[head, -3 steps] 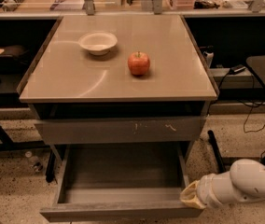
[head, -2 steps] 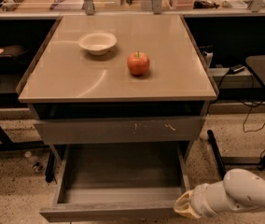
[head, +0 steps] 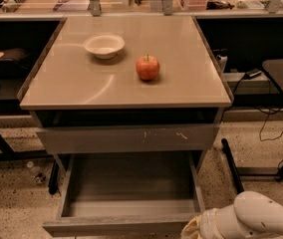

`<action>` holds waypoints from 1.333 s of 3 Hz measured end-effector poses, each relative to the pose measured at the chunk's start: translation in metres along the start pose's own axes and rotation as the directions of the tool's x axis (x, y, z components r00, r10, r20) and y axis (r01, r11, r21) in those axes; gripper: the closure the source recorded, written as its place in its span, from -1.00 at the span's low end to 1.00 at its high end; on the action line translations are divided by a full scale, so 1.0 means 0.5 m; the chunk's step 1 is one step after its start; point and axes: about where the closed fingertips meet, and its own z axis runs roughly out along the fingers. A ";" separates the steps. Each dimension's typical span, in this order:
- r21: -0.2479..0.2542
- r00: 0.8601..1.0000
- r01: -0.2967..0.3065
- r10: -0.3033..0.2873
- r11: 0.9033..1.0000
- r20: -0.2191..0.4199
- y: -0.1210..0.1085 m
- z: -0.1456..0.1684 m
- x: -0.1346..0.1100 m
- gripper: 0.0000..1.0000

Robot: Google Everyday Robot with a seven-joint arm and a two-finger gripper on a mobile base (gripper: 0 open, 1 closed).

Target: Close middle drawer

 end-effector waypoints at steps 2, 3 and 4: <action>0.016 0.998 0.044 -0.043 0.999 -0.044 -0.030 0.064 0.015 1.00; 0.018 0.998 0.046 -0.046 0.999 -0.046 -0.034 0.068 0.013 0.61; 0.018 0.998 0.047 -0.046 0.999 -0.046 -0.034 0.068 0.013 0.15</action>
Offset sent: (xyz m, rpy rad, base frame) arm 0.0321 0.0153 -0.0548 -0.0856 -0.0445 0.0194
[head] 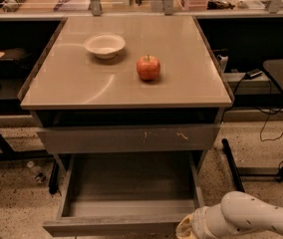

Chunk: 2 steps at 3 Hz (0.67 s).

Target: Close middle drawer

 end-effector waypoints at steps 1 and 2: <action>0.000 1.000 0.000 0.000 1.000 0.000 0.000 0.000 0.000 -0.32; 0.000 1.000 0.000 0.000 1.000 0.000 0.000 0.000 0.000 -0.76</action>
Offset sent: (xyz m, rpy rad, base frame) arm 0.0000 0.0000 0.0000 0.0000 0.0000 0.0000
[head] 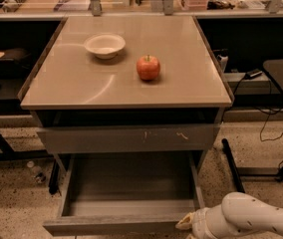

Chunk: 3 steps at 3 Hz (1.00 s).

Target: Close middle drawer

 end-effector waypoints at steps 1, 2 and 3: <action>0.014 0.999 0.040 -0.041 0.999 0.018 -0.021 -0.006 -0.014 -1.00; 0.014 0.999 0.041 -0.041 0.999 0.018 -0.018 -0.006 -0.013 -0.98; 0.002 0.996 0.066 -0.066 0.998 0.057 -0.074 -0.004 -0.043 -0.62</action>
Offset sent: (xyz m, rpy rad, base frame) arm 0.1380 0.0280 0.0451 0.2708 -0.0880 0.1170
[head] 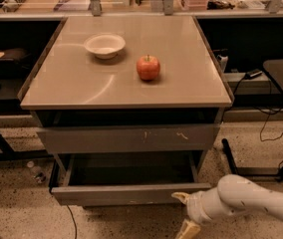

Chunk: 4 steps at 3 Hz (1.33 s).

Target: Close middle drawer

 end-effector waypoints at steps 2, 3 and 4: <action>-0.148 0.999 0.033 -0.028 0.988 0.039 -0.139 0.083 -0.042 0.31; -0.148 0.999 0.033 -0.028 0.988 0.039 -0.139 0.083 -0.042 0.27; -0.148 0.999 0.033 -0.028 0.988 0.039 -0.139 0.084 -0.042 -0.23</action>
Offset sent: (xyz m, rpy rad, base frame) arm 0.2875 0.0543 -0.0183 0.0081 0.0063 0.0850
